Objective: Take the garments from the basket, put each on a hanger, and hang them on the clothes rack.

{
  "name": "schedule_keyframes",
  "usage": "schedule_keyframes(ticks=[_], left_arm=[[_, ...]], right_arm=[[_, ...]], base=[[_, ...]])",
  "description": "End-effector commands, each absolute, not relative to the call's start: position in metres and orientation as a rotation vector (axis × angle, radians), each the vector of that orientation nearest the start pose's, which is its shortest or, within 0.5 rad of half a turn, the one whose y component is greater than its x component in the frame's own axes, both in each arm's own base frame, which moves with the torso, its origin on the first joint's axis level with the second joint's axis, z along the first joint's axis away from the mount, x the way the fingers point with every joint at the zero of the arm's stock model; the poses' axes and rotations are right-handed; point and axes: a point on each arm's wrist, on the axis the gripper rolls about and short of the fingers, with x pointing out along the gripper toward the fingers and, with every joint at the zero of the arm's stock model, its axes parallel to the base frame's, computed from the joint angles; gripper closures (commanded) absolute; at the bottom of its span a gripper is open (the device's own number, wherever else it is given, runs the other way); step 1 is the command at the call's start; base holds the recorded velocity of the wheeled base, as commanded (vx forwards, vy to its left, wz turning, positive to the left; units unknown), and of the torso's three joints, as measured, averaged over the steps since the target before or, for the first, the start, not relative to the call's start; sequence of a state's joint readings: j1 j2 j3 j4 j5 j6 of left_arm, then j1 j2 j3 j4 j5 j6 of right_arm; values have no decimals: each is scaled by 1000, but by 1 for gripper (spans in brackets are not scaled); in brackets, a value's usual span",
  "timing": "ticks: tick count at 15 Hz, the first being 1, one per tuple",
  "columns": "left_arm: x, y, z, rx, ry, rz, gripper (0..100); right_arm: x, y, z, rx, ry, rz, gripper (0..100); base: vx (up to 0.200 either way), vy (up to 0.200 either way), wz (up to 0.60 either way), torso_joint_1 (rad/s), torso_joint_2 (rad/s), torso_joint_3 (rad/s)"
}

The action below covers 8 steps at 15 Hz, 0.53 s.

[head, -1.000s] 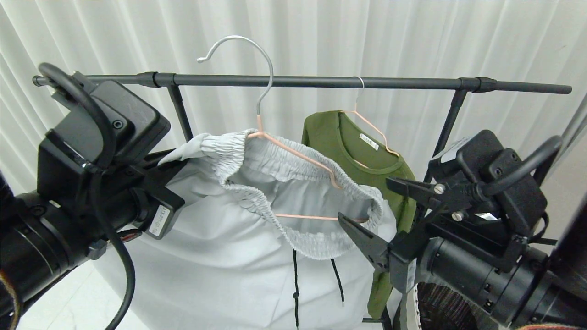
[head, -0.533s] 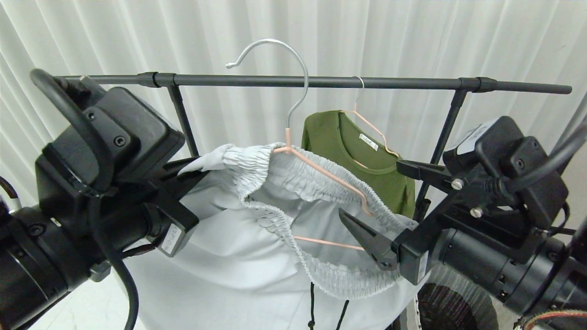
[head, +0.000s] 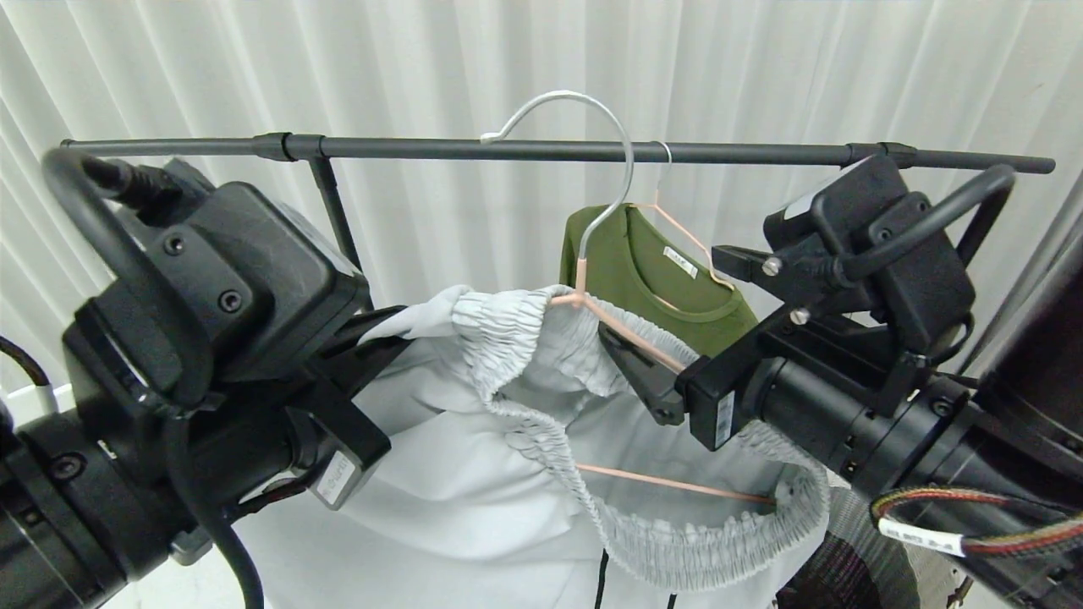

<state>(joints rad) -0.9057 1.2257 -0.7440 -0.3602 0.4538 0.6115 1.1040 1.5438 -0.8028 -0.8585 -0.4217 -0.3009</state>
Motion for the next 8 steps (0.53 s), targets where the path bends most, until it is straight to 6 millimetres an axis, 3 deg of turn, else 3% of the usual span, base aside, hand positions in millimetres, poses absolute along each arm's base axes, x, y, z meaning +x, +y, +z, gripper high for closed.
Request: schedule_keyframes(ticks=[1, 6, 7, 8], left_arm=[[123, -142, 256, 678, -48, -473, 100], [123, -142, 256, 678, -48, -473, 100], [123, -142, 256, 676, -48, -473, 100], [123, -142, 256, 675, -49, -473, 100]], right_arm=[[138, 243, 242, -238, -181, 646, 0], [138, 242, 244, -242, -197, 640, 0], [138, 242, 244, -243, -195, 640, 100], [138, 242, 244, -245, -196, 641, 100]], base=[[0, 0, 0, 0, 0, 0], [0, 0, 0, 0, 0, 0], [0, 0, 0, 0, 0, 0], [0, 0, 0, 0, 0, 0]])
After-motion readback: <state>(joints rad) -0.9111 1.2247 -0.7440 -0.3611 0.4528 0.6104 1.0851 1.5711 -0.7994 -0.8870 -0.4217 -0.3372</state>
